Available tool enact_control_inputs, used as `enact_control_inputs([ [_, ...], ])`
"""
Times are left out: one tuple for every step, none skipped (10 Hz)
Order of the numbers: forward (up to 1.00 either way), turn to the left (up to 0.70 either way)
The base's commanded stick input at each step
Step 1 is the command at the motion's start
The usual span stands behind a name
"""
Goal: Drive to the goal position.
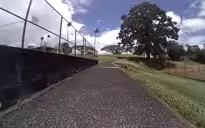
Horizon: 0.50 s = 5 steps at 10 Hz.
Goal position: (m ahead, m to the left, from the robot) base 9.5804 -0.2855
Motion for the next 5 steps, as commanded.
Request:
enact_control_inputs([
  [0.05,0.00],
  [0.04,0.00],
  [0.04,0.00],
  [0.04,0.00],
  [0.04,0.00],
])
